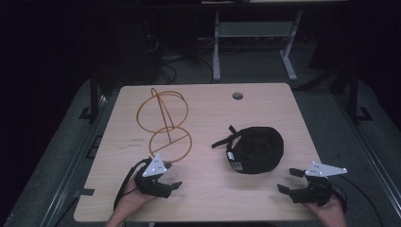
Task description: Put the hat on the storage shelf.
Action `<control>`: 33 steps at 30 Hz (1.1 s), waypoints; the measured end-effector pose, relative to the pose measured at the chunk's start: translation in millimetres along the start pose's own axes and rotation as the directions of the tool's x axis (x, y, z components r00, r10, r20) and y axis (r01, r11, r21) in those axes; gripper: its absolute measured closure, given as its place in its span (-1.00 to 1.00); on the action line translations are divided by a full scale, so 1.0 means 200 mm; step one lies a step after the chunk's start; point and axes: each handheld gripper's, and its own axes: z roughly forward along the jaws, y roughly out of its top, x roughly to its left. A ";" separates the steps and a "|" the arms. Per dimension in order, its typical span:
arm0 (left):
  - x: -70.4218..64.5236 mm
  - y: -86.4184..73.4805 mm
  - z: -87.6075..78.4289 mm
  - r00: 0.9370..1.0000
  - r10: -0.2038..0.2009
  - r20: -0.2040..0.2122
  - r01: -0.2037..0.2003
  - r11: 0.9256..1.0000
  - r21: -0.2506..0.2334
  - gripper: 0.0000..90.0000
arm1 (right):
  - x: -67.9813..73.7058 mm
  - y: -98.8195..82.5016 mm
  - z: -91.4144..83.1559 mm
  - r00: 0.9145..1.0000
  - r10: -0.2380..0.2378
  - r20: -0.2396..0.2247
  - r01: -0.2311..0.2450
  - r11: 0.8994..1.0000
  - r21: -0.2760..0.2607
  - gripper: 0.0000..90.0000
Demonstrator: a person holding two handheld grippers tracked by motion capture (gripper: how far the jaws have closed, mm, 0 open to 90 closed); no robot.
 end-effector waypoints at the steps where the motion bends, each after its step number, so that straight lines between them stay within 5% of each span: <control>1: 0.00 0.00 0.00 1.000 0.009 0.005 -0.009 1.000 0.001 -0.44 | 0.00 0.00 0.00 1.000 -0.001 0.000 0.001 1.000 0.000 -0.68; 13: -0.03 0.02 0.00 1.000 0.005 0.027 -0.004 1.000 -0.023 -0.46 | 0.03 0.02 0.01 1.000 -0.006 -0.016 0.005 1.000 -0.005 -0.68; 33: -0.10 0.17 0.06 0.992 0.024 0.121 -0.019 0.999 -0.044 -0.49 | 0.04 0.02 0.00 1.000 -0.007 -0.027 0.006 1.000 -0.015 -0.68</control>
